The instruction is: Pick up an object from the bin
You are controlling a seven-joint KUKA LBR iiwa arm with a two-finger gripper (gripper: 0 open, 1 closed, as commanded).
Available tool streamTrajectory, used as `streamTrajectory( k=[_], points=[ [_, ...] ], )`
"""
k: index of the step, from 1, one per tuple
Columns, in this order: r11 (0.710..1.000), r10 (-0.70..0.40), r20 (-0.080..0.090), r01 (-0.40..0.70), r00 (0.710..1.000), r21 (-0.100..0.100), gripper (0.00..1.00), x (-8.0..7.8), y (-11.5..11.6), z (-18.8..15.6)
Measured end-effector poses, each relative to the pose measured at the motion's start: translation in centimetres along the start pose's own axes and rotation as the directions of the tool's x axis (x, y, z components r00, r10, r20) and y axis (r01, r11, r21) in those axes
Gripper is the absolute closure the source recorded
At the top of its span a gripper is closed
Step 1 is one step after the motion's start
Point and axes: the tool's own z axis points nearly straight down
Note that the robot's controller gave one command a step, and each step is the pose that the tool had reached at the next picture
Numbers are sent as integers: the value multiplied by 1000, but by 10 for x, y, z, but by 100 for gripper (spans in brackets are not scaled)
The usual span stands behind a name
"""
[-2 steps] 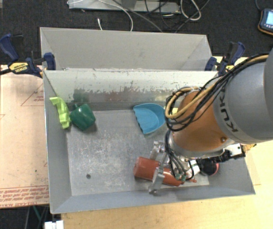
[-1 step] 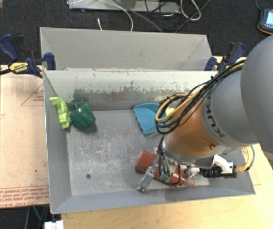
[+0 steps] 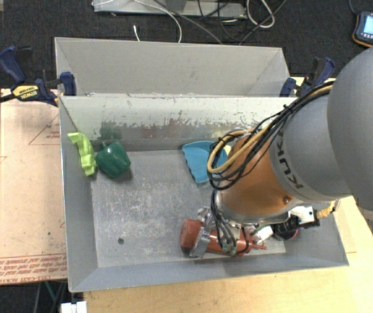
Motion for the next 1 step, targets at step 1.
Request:
streamTrajectory(
  k=[1],
  points=[
    [1000, 1, 0, -1, 1000, 0, 100, 0, 0, 0]
  ],
)
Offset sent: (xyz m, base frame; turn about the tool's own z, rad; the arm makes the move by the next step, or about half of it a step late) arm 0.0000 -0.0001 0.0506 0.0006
